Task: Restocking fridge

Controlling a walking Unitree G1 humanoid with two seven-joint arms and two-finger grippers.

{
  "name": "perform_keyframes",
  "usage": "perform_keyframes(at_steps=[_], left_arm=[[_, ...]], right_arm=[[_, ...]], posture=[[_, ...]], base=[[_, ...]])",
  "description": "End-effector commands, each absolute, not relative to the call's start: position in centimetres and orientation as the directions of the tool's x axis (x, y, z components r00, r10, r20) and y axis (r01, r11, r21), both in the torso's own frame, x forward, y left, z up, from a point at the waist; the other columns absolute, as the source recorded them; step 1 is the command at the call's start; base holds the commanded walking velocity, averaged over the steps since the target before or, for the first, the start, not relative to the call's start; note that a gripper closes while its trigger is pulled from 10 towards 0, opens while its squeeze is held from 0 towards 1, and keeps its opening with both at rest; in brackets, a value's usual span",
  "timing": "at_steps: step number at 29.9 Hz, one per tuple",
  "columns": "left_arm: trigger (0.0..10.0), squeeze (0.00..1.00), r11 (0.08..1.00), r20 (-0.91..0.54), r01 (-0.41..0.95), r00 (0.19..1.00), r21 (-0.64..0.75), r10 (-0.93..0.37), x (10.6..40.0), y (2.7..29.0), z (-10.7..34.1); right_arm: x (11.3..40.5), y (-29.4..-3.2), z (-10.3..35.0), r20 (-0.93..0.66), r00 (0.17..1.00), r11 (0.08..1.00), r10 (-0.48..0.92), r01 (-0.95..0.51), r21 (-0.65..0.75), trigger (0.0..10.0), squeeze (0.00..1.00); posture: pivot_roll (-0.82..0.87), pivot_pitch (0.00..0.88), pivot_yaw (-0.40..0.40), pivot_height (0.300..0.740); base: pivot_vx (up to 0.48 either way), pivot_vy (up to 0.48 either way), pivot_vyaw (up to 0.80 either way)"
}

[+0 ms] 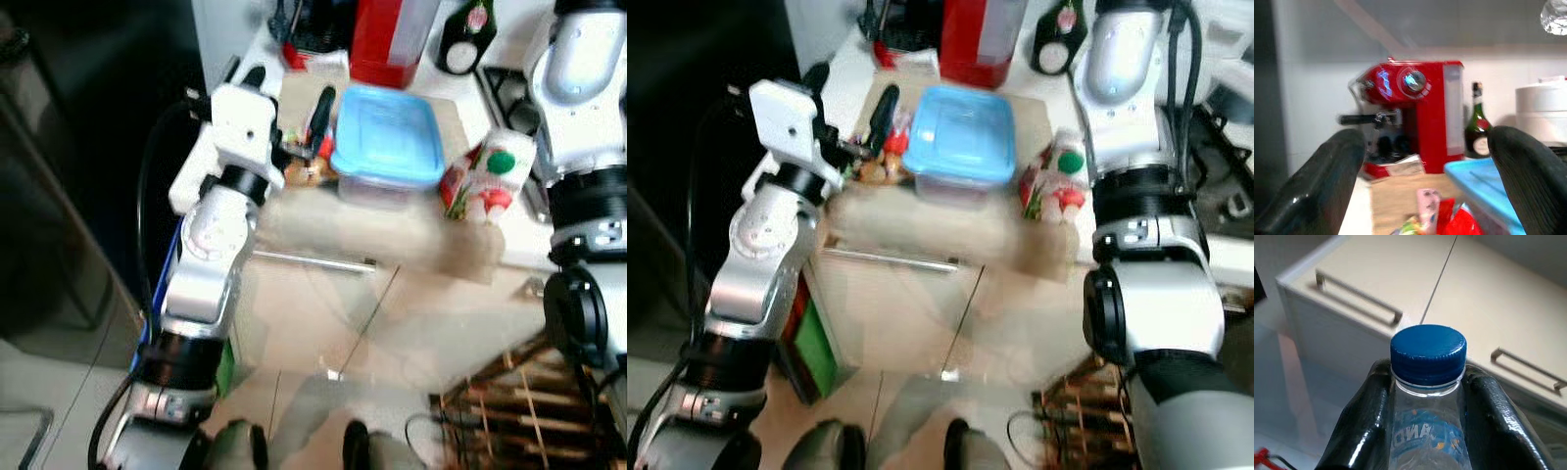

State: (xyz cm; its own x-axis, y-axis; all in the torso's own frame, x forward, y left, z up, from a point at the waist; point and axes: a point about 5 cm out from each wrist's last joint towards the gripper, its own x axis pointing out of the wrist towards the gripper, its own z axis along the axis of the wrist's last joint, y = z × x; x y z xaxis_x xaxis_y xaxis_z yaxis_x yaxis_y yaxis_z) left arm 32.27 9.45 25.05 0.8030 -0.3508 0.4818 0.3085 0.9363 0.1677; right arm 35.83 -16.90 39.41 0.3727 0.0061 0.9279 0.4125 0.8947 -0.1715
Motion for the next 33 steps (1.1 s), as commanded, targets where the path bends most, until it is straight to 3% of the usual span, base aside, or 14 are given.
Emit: perform_keyframes(at_steps=[1, 22, 26, 29, 30, 33], left_arm=[[10.0, 0.00, 0.932, 0.492, 0.319, 0.792, 0.172, -0.362, 32.1, 9.1, 25.3], [10.0, 0.00, 0.929, 0.488, 0.328, 0.792, 0.170, -0.368, 32.1, 9.1, 25.1], [10.0, 0.00, 0.929, 0.486, 0.330, 0.792, 0.166, -0.369, 32.0, 9.0, 25.0], [10.0, 0.00, 0.931, 0.483, 0.329, 0.797, 0.157, -0.363, 31.9, 9.0, 24.7], [10.0, 0.00, 0.931, 0.483, 0.329, 0.797, 0.157, -0.363, 31.9, 9.0, 24.7], [10.0, 0.00, 0.937, 0.460, 0.333, 0.819, 0.105, -0.343, 31.7, 9.1, 24.0]], right_arm=[[35.0, -17.1, 40.6, 0.952, 0.308, 0.897, 0.006, 0.419, -0.141, 0.0, 0.00], [34.3, -17.0, 40.1, 0.957, 0.289, 0.883, 0.024, 0.442, -0.156, 0.0, 0.00], [34.7, -17.5, 38.6, 0.927, 0.374, 0.912, -0.015, 0.384, -0.140, 0.0, 0.00], [35.3, -18.0, 35.7, 0.855, 0.515, 0.943, -0.057, 0.309, -0.124, 0.0, 0.00], [35.3, -18.0, 35.7, 0.855, 0.515, 0.943, -0.057, 0.309, -0.124, 0.0, 0.00], [36.7, -18.3, 28.3, 0.575, 0.815, 0.987, -0.070, 0.139, -0.076, 0.0, 0.00]], posture=[[-0.03, 0.000, -0.036, 0.740], [-0.04, 0.000, -0.033, 0.740], [-0.04, 0.000, -0.043, 0.740], [-0.05, 0.000, -0.050, 0.740], [-0.05, 0.000, -0.050, 0.740], [-0.07, 0.000, -0.048, 0.740]], base=[[-0.341, 0.000, 0.00], [-0.344, 0.000, 0.00], [-0.321, 0.000, 0.00], [0.000, 0.000, 0.00], [0.000, 0.000, 0.00], [0.000, 0.000, 0.00]])
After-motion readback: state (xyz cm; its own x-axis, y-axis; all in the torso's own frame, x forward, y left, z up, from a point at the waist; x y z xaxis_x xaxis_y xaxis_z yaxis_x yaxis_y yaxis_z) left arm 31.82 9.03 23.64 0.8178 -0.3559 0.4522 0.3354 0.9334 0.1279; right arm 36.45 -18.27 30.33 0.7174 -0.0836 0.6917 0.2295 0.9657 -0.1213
